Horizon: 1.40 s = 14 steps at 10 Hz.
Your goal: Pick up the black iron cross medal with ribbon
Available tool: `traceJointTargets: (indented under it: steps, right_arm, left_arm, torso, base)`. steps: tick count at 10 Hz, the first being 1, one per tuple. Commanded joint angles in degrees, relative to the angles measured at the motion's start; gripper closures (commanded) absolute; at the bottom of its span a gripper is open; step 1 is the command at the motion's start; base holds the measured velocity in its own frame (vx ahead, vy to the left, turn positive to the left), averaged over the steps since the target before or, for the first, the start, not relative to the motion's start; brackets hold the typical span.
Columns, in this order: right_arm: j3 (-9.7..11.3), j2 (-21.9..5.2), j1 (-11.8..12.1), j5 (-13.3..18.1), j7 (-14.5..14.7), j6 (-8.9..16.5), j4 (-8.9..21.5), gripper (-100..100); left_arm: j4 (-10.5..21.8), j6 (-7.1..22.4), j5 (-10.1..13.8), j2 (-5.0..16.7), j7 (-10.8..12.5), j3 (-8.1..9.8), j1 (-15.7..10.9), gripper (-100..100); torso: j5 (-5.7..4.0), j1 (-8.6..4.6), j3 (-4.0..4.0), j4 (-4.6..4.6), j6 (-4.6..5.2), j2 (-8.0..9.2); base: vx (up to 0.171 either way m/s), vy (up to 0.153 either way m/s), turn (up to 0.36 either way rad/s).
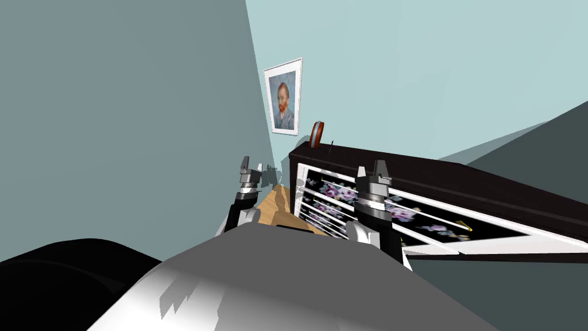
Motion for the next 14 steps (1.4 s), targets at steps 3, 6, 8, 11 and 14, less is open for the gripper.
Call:
traceJointTargets:
  steps: [3,6,8,11,14]
  right_arm:
    - [2.5,-3.4,-4.6,0.4,-1.7,-1.6,1.4,-100]
    - [7.1,-8.2,-10.8,1.5,-4.6,-4.7,4.0,-100]
    - [8.9,-10.1,-15.0,2.0,-5.8,-6.0,5.3,-100]
    - [11.4,-12.1,-18.8,2.6,-7.1,-7.4,6.8,-100]
    - [16.1,-16.7,-24.1,4.2,-10.1,-10.6,10.3,-100]
  left_arm:
    - [0.0,0.0,0.0,0.0,0.0,0.00,0.0,0]
    - [0.0,0.0,0.0,0.0,0.0,0.00,0.0,0]
    - [0.0,0.0,0.0,0.0,0.0,0.01,0.0,0]
    - [0.0,0.0,0.0,0.0,0.0,0.01,0.0,0]
    - [0.0,0.0,0.0,0.0,0.0,0.00,0.0,0]
  torso:
    - [-0.04,-0.22,0.11,0.04,0.00,0.20]
    - [-0.05,-0.24,0.11,0.04,-0.01,0.19]
    - [-0.07,-0.28,0.14,0.06,0.00,0.23]
    - [-0.06,-0.28,0.07,0.03,0.00,0.12]
    - [-0.05,-0.20,0.11,0.04,0.01,0.18]
  base:
    - [-0.050,-0.045,0.010]
    - [-0.063,-0.064,0.010]
    - [-0.057,-0.072,0.008]
    - [-0.037,-0.065,0.010]
    - [-0.054,-0.059,0.019]
